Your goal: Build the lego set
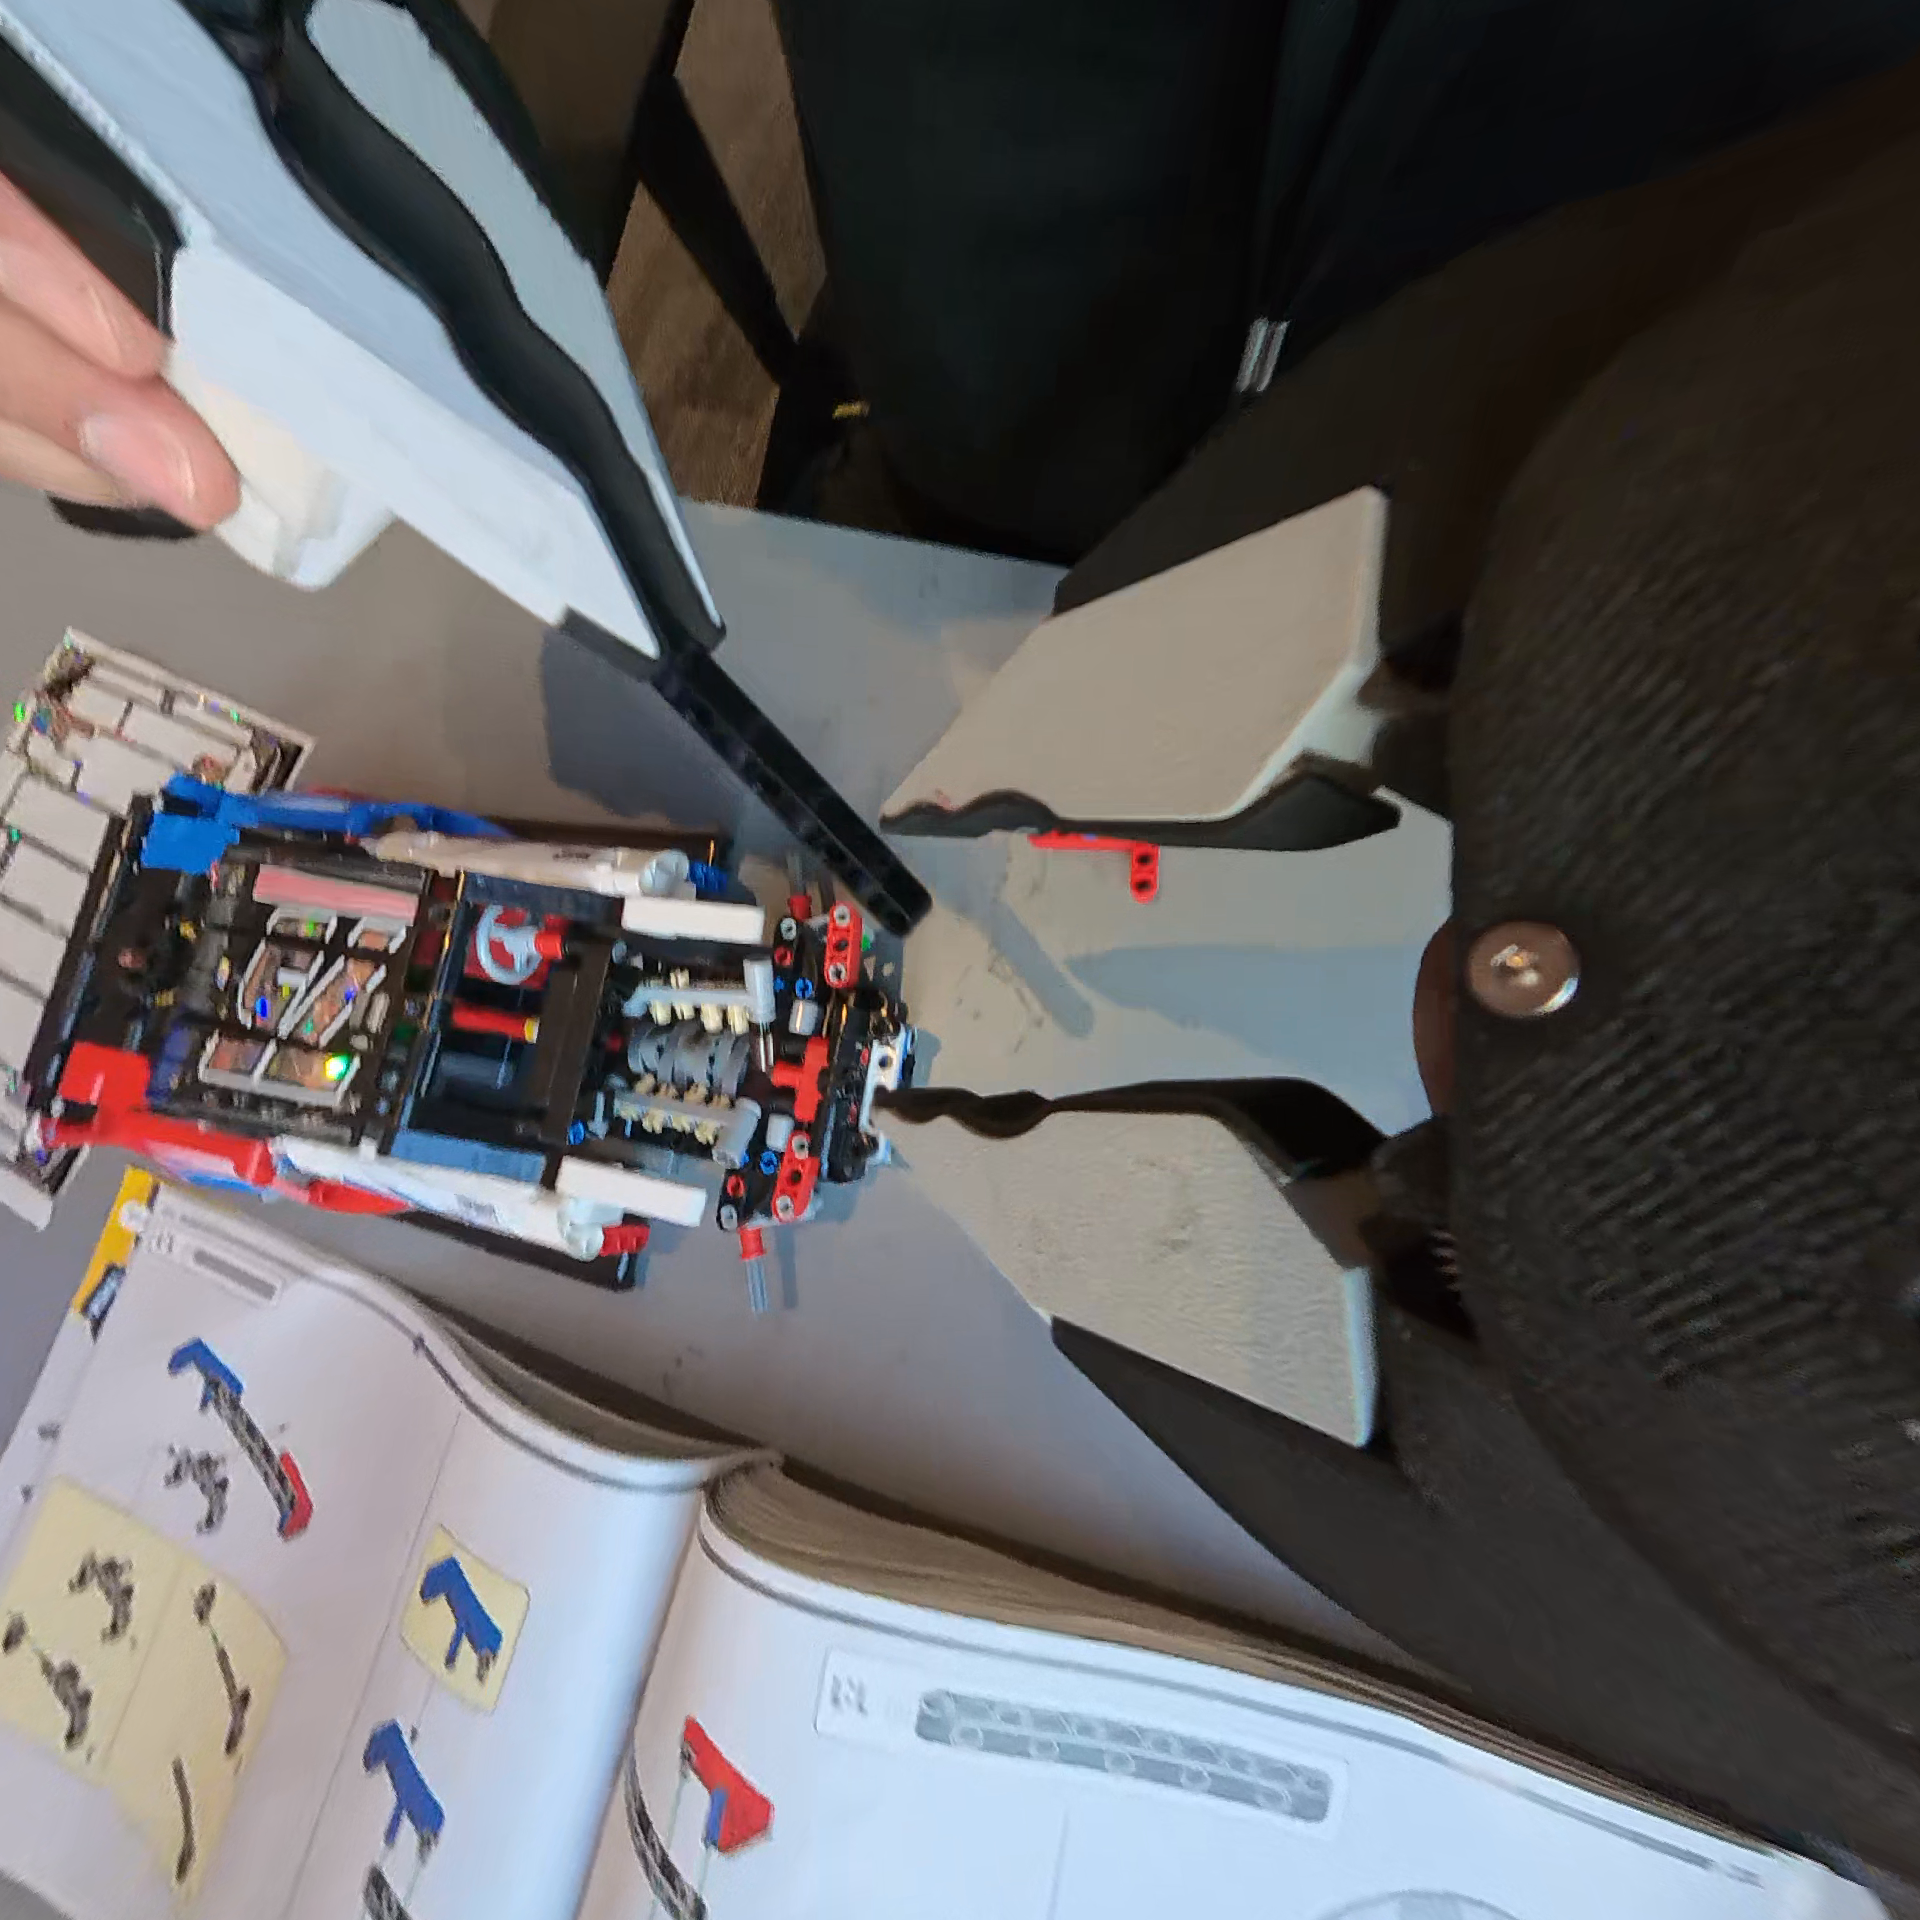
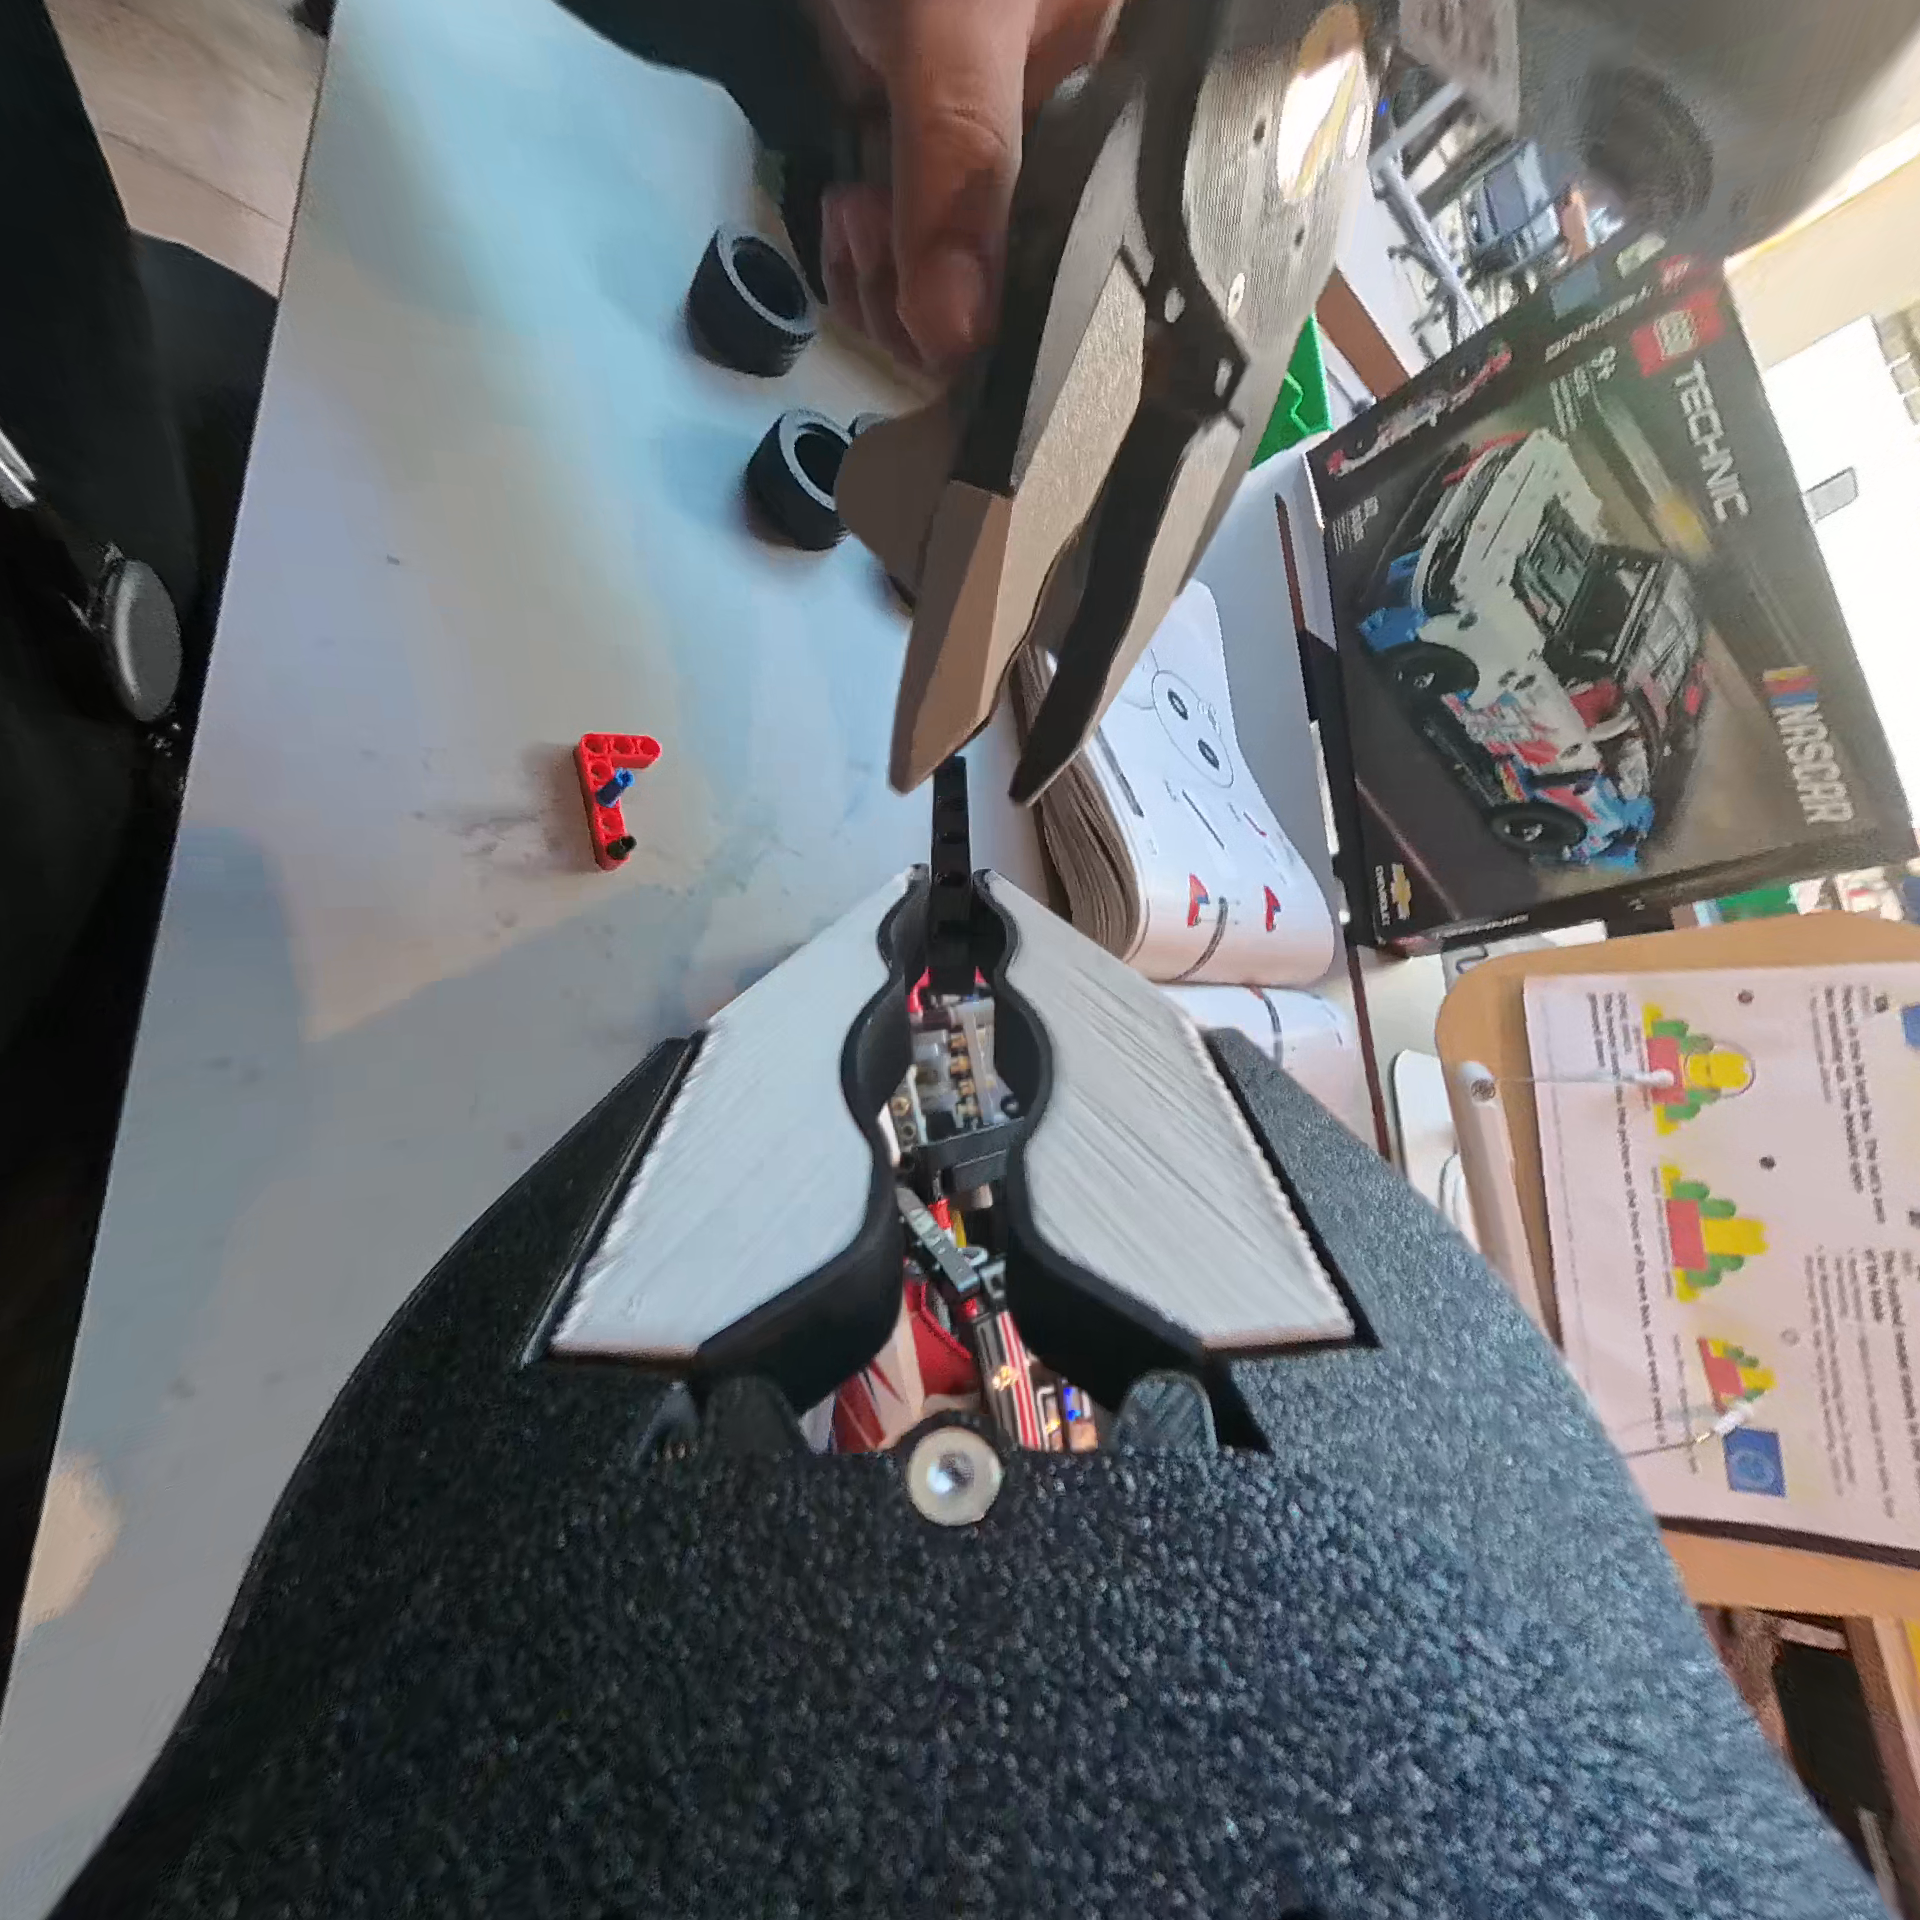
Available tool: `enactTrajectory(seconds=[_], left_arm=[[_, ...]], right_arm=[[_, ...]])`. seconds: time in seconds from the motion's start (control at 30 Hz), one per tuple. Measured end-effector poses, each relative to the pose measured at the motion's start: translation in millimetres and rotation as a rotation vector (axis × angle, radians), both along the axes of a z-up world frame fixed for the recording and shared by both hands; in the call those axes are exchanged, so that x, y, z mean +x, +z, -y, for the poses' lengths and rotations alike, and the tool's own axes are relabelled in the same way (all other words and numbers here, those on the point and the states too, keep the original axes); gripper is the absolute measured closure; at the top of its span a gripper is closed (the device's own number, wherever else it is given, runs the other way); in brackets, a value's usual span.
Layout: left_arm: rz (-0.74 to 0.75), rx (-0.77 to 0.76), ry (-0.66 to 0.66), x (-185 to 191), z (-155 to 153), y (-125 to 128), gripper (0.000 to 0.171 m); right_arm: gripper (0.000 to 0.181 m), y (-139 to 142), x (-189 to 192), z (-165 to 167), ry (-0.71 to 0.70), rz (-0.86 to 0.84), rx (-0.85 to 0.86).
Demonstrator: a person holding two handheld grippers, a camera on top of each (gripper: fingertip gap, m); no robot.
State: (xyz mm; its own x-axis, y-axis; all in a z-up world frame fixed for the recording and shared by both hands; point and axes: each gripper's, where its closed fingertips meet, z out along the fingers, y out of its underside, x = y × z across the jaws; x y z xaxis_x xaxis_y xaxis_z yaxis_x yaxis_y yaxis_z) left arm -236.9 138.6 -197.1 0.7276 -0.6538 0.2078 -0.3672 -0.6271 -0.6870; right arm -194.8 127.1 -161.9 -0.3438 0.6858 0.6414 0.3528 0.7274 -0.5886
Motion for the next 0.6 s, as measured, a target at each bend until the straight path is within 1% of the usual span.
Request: enactTrajectory(seconds=[0.07,0.13,0.17,0.2,0.27,0.37,0.43,0.53,0.6], left_arm=[[0.026,-0.030,-0.055,8.7,4.5,-2.4,0.129],[0.033,-0.049,-0.109,15.2,10.5,-5.8,0.140],[0.030,-0.043,-0.122,16.6,11.4,-6.6,0.144],[0.023,-0.030,-0.125,16.5,10.5,-7.3,0.151],[0.027,-0.028,-0.138,18.2,10.7,-8.2,0.154],[0.013,-0.012,-0.121,19.3,6.0,-11.3,0.154],[-0.017,0.030,-0.094,17.1,2.3,-11.8,0.156],[-0.049,0.123,-0.069,16.3,3.8,-5.6,0.159],[-0.074,0.160,-0.065,16.4,9.0,-3.7,0.161]], right_arm=[[0.174,4.1,-3.4,1.4,0.009,-0.020,0.039],[0.174,3.4,-3.8,0.7,0.019,-0.022,0.094],[0.174,2.0,-2.9,0.5,0.024,-0.022,0.108],[0.174,0.1,-1.4,1.8,0.034,-0.022,0.098],[0.174,-2.9,1.2,0.4,0.031,-0.028,0.056],[0.174,-6.5,2.7,-5.5,0.025,-0.038,0.018],[0.174,-10.8,2.4,-10.7,0.006,-0.026,-0.046],[0.174,-13.4,2.2,-14.4,-0.024,-0.010,-0.161],[0.169,-16.9,2.2,-12.9,-0.039,0.029,-0.235]])
